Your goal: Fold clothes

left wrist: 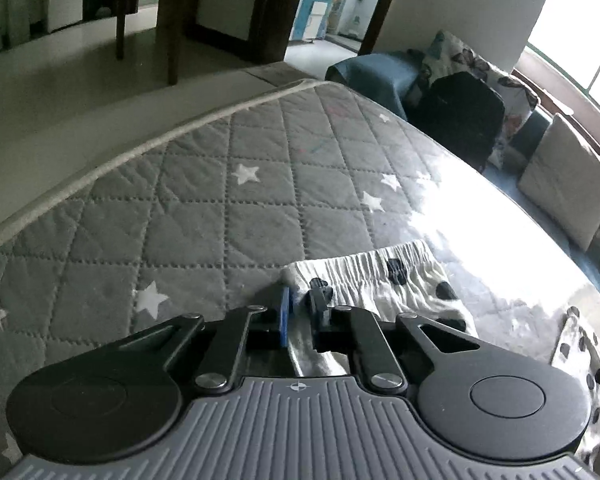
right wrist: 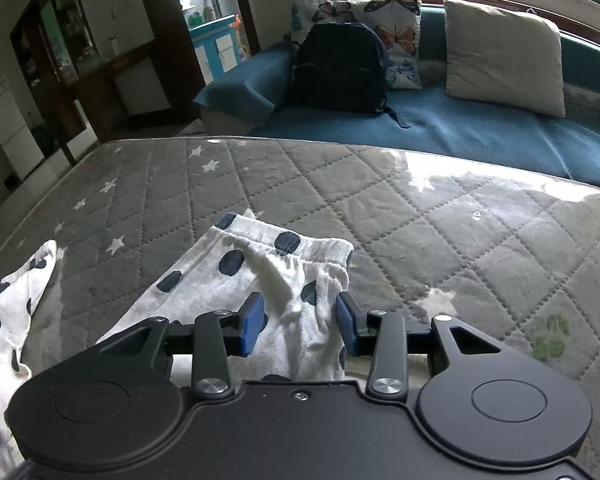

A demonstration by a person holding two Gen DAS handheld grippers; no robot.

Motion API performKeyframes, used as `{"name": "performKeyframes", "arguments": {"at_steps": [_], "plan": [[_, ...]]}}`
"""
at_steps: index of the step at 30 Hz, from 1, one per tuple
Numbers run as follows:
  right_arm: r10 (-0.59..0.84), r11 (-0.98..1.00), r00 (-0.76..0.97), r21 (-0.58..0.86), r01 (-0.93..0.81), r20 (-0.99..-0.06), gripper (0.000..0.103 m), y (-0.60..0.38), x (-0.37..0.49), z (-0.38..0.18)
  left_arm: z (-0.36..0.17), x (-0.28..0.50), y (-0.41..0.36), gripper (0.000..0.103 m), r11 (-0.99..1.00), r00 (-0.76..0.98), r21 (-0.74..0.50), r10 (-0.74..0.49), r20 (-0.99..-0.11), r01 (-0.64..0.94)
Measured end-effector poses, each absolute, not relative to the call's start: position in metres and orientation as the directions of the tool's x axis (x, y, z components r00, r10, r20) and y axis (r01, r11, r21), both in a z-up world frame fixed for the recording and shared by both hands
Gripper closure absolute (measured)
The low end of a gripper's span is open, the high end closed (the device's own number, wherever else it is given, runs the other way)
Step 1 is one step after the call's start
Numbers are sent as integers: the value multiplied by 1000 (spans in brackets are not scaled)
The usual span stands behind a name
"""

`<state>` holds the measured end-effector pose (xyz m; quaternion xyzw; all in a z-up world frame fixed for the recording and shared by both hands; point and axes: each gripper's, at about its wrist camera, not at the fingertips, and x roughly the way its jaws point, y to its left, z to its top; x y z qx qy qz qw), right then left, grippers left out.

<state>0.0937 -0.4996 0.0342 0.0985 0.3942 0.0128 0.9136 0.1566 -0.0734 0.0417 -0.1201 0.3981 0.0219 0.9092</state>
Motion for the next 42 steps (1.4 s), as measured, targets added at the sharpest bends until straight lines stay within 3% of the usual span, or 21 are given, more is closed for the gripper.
{"name": "performKeyframes", "arguments": {"at_steps": [4, 5, 6, 7, 12, 14, 15, 16, 18, 20, 21, 28, 36, 42], "plan": [[61, 989, 692, 137, 56, -719, 64, -497, 95, 33, 59, 163, -80, 99, 991, 741, -79, 29, -671, -111], [55, 990, 693, 131, 58, -719, 70, -497, 95, 33, 63, 166, -79, 100, 993, 759, -47, 56, -649, -113], [50, 990, 694, 126, 59, -718, 84, -497, 95, 33, 69, 169, -78, 100, 993, 780, -5, 88, -619, -117], [48, 990, 694, 124, 60, -718, 87, -498, 95, 33, 74, 173, -76, 100, 992, 800, 36, 119, -587, -122], [-48, 997, 697, 10, 79, -715, 93, -496, 95, 34, 62, 193, -84, 100, 967, 797, 239, 215, -564, -92], [-68, 997, 697, -20, 77, -714, 93, -499, 96, 34, 52, 197, -83, 98, 967, 776, 248, 204, -597, -63], [-56, 997, 691, -1, 80, -721, 86, -501, 96, 33, 48, 198, -82, 98, 969, 764, 240, 192, -616, -51], [-65, 996, 693, -2, 91, -718, 72, -503, 94, 34, 46, 198, -80, 97, 974, 757, 223, 180, -628, -47], [-76, 994, 699, -3, 105, -711, 68, -505, 89, 38, 48, 193, -75, 90, 982, 761, 183, 148, -631, -39], [-78, 994, 706, -1, 108, -704, 68, -507, 83, 44, 54, 186, -71, 67, 985, 772, 169, 136, -621, -38], [-66, 995, 707, 3, 96, -704, 68, -507, 77, 50, 60, 177, -70, 65, 984, 786, 174, 142, -601, -44], [50, 999, 691, 27, -44, -721, 68, -475, 29, 75, 91, 107, -80, 65, 986, 830, 131, -8, -558, 98], [207, 968, 612, 69, -242, -763, 63, -396, -55, 83, 83, 8, -99, 64, 940, 735, 50, -229, -638, 336], [275, 938, 569, 86, -336, -775, 63, -349, -106, 78, 63, -61, -111, 63, 891, 666, 27, -318, -675, 453]]}}
